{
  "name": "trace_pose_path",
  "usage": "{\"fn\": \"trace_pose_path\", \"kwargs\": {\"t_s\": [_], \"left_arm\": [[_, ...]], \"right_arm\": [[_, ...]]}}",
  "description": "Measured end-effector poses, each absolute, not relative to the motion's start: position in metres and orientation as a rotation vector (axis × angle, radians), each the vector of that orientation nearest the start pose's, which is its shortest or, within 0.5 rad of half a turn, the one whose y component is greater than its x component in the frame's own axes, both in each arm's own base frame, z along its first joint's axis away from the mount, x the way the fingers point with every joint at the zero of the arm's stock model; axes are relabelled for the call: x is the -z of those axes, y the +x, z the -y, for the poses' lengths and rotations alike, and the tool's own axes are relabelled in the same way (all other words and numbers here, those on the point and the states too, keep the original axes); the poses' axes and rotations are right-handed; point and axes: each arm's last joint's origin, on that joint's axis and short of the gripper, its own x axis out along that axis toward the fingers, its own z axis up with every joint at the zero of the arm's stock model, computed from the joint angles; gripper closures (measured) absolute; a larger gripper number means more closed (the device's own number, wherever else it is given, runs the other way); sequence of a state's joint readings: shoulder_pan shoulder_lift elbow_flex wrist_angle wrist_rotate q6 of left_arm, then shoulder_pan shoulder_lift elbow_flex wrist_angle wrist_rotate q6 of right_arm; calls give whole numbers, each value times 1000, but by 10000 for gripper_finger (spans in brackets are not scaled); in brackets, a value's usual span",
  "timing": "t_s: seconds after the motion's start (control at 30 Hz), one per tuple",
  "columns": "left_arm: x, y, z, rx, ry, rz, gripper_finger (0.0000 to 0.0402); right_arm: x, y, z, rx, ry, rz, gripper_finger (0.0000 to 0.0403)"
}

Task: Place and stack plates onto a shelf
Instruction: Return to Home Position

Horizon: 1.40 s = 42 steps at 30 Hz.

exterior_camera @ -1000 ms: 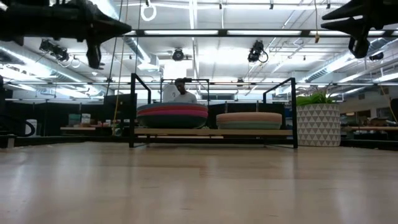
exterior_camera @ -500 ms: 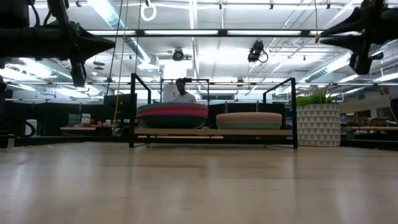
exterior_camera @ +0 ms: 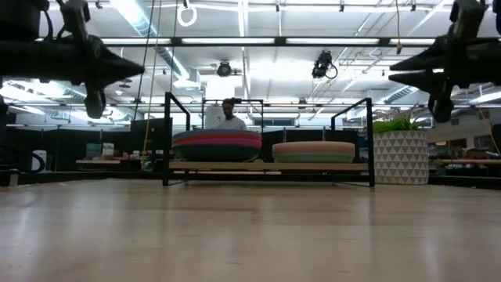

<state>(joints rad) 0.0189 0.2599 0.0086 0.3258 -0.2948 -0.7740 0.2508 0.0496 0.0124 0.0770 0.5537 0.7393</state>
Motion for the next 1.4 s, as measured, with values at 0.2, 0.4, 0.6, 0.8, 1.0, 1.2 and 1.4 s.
{"fn": "trace_pose_path", "kwargs": {"t_s": [0.2, 0.4, 0.6, 0.8, 1.0, 1.2, 1.4], "left_arm": [[-151, 111, -11, -342, -194, -155, 380], [-153, 114, -11, -287, 330, -215, 378], [-153, 114, -11, -283, 364, -226, 377], [-153, 114, -11, -284, 346, -224, 377], [-153, 114, -11, -284, 346, -223, 377], [-153, 114, -11, -284, 346, -222, 377], [-153, 114, -11, -284, 345, -221, 377]], "right_arm": [[-167, 99, -11, 247, 45, 1, 325], [-167, 99, -11, 244, -242, -35, 325], [-168, 99, -11, 244, -239, -33, 325], [-168, 99, -11, 244, -237, -27, 325], [-168, 99, -11, 244, -237, -27, 325], [-168, 99, -11, 244, -237, -27, 325], [-168, 99, -11, 244, -237, -27, 325]]}}
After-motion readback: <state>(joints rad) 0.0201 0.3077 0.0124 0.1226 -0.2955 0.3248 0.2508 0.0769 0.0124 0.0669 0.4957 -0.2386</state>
